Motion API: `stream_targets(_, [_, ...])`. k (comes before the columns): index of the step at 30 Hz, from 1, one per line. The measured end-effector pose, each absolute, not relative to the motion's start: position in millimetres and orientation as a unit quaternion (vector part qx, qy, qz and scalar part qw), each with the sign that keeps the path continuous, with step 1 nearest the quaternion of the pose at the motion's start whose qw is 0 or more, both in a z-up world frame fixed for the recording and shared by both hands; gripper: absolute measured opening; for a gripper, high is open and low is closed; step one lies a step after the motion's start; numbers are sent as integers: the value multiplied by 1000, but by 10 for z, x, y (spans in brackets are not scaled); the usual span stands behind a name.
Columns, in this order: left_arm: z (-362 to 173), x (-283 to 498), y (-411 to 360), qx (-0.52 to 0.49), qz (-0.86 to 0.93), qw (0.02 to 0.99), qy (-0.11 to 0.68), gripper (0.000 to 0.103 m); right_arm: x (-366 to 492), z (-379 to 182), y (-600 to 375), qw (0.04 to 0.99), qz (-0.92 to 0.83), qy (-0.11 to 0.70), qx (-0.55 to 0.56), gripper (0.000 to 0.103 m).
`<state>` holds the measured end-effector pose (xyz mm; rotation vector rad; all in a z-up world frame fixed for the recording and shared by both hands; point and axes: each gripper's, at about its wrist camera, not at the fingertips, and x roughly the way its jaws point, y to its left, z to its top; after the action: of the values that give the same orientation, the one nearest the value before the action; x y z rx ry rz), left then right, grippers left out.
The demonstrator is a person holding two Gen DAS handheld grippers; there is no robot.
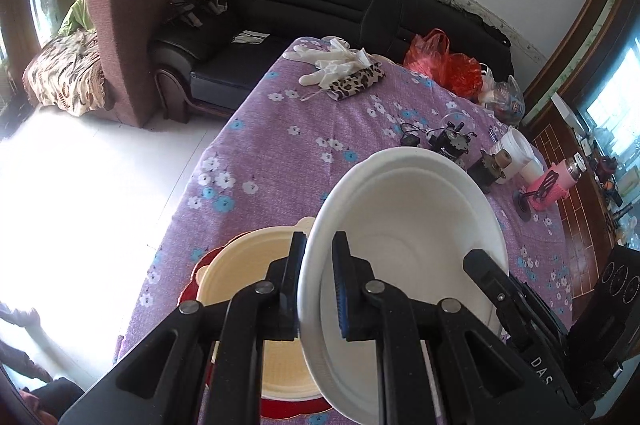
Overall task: Organize plates and bowls
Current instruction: 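Lift the white bowl with both grippers and carry it over the stack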
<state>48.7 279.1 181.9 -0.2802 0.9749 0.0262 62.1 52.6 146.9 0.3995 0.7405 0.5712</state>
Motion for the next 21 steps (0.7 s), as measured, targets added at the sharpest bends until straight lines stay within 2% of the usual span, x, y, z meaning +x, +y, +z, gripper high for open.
stream_targets(7, [1665,233,3079,-153,32,877,454,12,512,1439,883,873,287,364,154,17])
stream_targets(21, [1273,161,3215,-116,76,882,451,15,549,1108,1308,873,274,392,92,17])
